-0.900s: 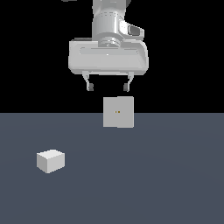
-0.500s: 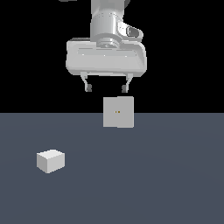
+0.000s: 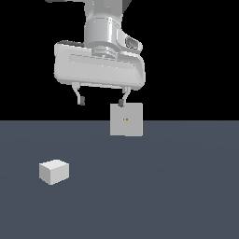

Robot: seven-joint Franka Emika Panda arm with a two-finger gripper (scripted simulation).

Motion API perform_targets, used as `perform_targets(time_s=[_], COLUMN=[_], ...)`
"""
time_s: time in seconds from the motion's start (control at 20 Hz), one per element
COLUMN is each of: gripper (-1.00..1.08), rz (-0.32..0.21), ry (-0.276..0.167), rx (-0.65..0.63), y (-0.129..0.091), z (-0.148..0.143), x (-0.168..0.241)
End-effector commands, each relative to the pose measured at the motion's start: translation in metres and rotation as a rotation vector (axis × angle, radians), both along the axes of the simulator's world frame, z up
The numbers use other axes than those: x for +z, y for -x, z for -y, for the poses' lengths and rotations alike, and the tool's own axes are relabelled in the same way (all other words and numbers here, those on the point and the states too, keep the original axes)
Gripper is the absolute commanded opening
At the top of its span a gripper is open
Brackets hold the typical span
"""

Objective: Plug the charger into the wall socket.

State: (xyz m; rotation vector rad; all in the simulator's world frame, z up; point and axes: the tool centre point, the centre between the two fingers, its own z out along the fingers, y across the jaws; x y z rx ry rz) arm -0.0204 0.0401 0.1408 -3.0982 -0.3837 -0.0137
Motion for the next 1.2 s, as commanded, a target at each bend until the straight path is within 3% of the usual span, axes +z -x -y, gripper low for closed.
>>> perform_targets(time_s=[0.0, 0.65, 1.15], gripper=[1.0, 1.0, 1.0], rz=[0.01, 0.072, 0.098], ry=[-0.005, -0.032, -0.044], rx=[0.072, 0.488, 0.668], y=[0.006, 0.048, 0.072], z=[-0.01, -0.057, -0.071], x=[-0.008, -0.054, -0.075])
